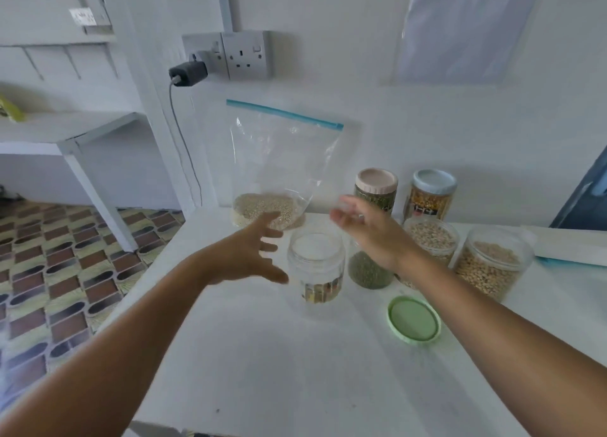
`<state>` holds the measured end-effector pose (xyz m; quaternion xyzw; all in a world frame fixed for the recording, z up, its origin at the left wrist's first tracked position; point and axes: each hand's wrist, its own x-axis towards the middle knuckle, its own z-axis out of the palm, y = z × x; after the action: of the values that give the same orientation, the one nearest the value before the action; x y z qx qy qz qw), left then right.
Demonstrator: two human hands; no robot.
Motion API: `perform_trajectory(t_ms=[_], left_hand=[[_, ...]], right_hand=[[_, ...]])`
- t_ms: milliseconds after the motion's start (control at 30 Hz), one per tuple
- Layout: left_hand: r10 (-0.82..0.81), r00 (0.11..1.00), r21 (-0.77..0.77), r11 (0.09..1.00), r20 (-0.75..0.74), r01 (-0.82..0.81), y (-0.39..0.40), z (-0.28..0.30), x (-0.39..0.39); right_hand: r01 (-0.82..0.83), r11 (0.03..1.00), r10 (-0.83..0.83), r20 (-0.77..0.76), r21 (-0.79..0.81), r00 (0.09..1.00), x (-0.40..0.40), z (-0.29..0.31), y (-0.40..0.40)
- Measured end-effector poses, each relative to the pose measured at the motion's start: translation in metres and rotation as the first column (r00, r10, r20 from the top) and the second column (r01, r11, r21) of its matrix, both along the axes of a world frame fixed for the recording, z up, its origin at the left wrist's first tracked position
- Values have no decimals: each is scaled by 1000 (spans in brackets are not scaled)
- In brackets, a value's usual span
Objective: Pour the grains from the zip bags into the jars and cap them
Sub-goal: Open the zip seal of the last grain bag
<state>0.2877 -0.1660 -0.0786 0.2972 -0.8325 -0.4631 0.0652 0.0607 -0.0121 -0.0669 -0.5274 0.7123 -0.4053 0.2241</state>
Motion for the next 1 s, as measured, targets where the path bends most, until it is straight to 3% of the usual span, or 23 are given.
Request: perform_trajectory(t_ms=[133,367,633,833,1000], left_hand=[[97,991,-283,952,-95,-120,-38,51,-20],[141,962,-682,681,-235,-267,-83,91,-126],[236,971,-894,429,-27,-129,-116,104,-202],[253,959,-900,435,126,3,-125,98,-217],[165,982,-821,544,-97,-173,-129,98,-214]], right_hand=[[128,988,-125,45,-85,991,-22,26,-40],[259,959,-244,136,-114,960,-80,54,-145],[244,964,-244,11,-103,970,-127,52,-198],[213,959,-174,205,-185,963,-144,35,-204],[175,931,-84,281,-319,956,-135,32,-198]])
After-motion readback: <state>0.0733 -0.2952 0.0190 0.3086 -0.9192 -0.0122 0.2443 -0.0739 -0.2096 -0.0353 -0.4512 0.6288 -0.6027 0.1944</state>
